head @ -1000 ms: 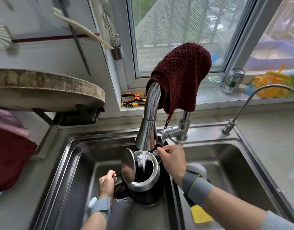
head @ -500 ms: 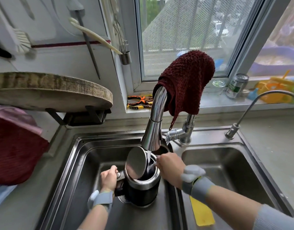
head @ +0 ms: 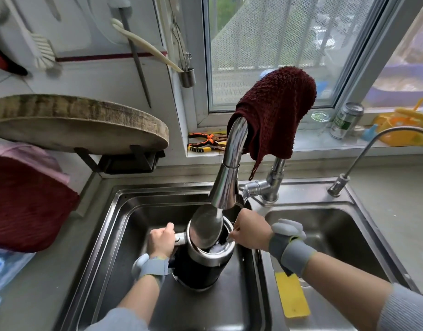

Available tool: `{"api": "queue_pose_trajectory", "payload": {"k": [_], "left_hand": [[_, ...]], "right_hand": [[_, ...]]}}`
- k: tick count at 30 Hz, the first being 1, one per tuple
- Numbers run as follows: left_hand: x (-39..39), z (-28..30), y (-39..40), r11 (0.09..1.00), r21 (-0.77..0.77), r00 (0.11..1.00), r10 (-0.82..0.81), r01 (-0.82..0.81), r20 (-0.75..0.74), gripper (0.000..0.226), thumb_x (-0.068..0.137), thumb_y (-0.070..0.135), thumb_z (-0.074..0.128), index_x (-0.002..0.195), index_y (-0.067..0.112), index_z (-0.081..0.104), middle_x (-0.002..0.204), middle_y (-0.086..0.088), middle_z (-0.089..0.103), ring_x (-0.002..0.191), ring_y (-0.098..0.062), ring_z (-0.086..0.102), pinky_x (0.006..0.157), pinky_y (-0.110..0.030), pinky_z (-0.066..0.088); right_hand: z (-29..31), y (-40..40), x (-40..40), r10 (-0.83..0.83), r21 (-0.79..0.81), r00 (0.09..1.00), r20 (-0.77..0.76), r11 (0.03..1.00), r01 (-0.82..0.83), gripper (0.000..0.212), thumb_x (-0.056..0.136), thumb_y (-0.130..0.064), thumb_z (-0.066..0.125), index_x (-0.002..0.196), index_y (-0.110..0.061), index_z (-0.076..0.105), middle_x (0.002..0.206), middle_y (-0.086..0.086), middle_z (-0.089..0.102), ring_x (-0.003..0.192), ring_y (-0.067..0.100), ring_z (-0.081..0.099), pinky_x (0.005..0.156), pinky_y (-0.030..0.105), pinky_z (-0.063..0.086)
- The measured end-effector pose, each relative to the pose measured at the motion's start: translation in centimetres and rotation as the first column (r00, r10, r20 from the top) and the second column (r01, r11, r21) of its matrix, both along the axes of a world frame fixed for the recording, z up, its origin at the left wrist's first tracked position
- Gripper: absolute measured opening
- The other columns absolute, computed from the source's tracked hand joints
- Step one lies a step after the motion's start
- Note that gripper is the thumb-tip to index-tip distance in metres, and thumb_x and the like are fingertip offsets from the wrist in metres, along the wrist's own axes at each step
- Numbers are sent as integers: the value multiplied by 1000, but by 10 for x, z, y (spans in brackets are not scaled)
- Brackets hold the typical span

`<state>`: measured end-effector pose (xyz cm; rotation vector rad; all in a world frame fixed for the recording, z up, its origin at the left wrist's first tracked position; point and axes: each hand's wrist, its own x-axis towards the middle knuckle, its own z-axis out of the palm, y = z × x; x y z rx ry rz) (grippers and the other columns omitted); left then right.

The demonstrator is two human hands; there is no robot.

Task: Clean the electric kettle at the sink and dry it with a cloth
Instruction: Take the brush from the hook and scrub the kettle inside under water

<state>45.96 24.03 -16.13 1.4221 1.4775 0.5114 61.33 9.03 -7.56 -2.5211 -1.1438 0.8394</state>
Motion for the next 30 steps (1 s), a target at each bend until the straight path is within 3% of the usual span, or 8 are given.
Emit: {"api": "queue_pose_trajectory", "payload": {"k": [3,6,9,12,17,20,24,30], "left_hand": [[-5,2,1,1000,14,1000,-9,9,-22,36,71,32,47,46,7,53,59,-12,45,62,-24,43,57,-34,34],[-17,-1,-1,998,-24,998,58,-58,-5,36,68,33,48,45,7,55,54,-13,49,62,-25,43,60,-35,33],[-31,-2,-5,982,-96,984,170,-164,59,30,64,31,52,45,8,56,43,-1,52,58,-24,43,64,-34,35],[-40,1,-4,973,-100,974,215,-208,68,38,84,16,55,48,4,53,49,-7,51,56,-23,39,58,-36,32],[-51,14,2,968,-112,973,228,-223,36,34,61,35,46,44,9,59,54,-9,56,64,-29,49,70,-42,43],[-54,18,12,971,-126,979,206,-202,12,36,62,38,51,47,9,64,57,-8,62,65,-31,57,76,-45,52],[-59,31,23,981,-129,989,139,-144,-45,44,60,51,55,56,8,62,57,-8,56,59,-27,55,67,-37,52],[-66,46,32,975,-184,992,125,-126,-20,39,70,41,68,62,4,61,52,-8,55,44,-22,51,58,-28,45]], "right_hand": [[5,0,-5,-137,11,929,-344,989,150,20,84,-20,67,81,0,69,50,1,49,43,15,41,41,22,39],[0,-2,-14,-276,102,810,-517,920,378,21,89,-16,63,74,-3,69,34,-6,36,40,11,31,41,22,35],[-10,0,-11,-288,202,866,-409,897,393,28,88,-20,62,64,-6,68,37,-8,37,43,12,34,47,25,32],[-17,0,-13,-270,278,924,-270,897,343,29,85,-28,64,62,-9,69,45,-4,44,52,15,43,56,25,35],[-18,-6,-28,-241,509,893,-379,752,419,37,87,-20,63,53,-5,62,40,-4,44,42,12,40,50,27,36],[-11,-13,-33,-255,576,850,-462,643,506,39,91,-19,59,55,-5,61,42,5,52,42,15,43,51,31,37],[-5,-33,-53,-247,644,862,-443,581,497,37,93,-19,56,57,-14,61,47,6,56,44,11,49,51,27,40],[-6,-57,-81,-312,696,841,-442,473,541,23,93,-13,56,75,-21,67,59,5,67,56,15,64,56,16,50]]}}
